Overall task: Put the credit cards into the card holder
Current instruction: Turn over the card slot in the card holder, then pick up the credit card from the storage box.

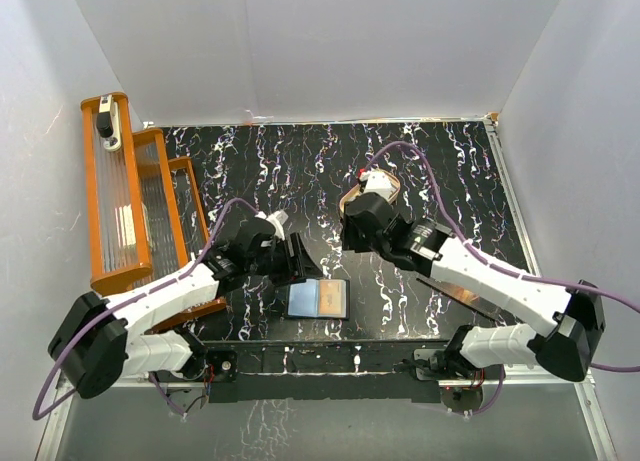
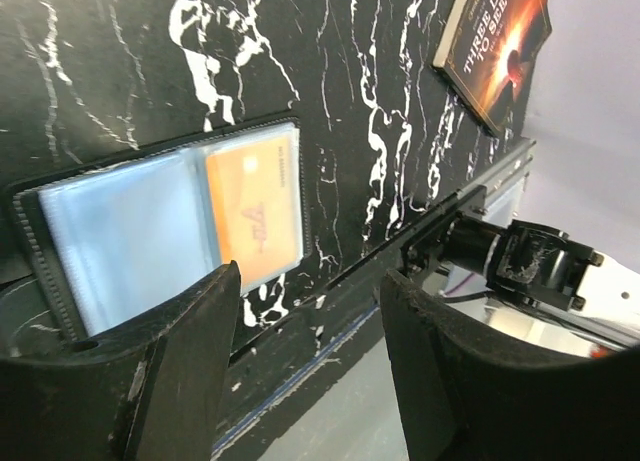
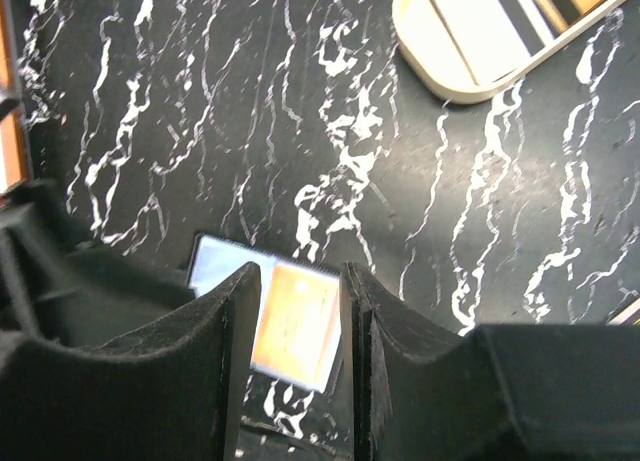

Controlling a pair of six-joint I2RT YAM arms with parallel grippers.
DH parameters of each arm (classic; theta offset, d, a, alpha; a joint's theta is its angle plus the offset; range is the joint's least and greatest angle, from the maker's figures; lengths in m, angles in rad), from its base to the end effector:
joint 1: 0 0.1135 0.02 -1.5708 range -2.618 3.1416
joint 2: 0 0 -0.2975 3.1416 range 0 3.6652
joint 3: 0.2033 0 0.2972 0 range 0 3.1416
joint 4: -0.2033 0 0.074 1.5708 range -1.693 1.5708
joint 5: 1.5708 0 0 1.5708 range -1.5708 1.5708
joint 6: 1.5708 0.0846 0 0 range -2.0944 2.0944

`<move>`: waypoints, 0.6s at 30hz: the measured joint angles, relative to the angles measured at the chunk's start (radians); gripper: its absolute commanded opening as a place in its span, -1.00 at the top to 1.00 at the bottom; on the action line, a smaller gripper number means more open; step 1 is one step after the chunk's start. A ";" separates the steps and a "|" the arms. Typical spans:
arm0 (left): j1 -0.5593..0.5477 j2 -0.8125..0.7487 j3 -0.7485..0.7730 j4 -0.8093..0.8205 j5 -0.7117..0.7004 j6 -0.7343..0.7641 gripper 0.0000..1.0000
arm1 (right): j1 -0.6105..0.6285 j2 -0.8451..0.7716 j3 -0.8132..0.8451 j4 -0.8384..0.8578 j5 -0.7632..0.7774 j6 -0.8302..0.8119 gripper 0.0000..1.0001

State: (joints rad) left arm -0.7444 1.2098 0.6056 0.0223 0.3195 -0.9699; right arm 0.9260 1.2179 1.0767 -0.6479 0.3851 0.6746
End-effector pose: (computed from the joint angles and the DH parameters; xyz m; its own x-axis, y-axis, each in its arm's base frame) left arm 0.2155 -0.2346 0.1910 -0.9183 -0.2188 -0.3299 0.1394 0.6014 -0.7867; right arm 0.2184 0.2376 0.3029 -0.6964 0.0370 -0.7167 -0.1878 0.9545 0.2318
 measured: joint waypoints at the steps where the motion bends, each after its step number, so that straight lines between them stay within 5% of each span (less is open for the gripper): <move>1: 0.000 -0.018 0.008 -0.033 -0.019 0.015 -0.12 | -0.020 0.011 0.008 0.001 -0.006 -0.020 0.27; 12: 0.000 -0.153 0.048 -0.238 -0.108 0.168 -0.25 | -0.281 0.190 0.065 0.031 -0.069 -0.236 0.10; 18: 0.000 -0.183 0.093 -0.282 -0.092 0.254 -0.96 | -0.345 0.322 0.138 0.063 -0.068 -0.335 0.04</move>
State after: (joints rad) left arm -0.7444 1.0264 0.6987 -0.2600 0.2279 -0.7162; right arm 0.5812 1.5402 1.2144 -0.5850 0.3176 0.3397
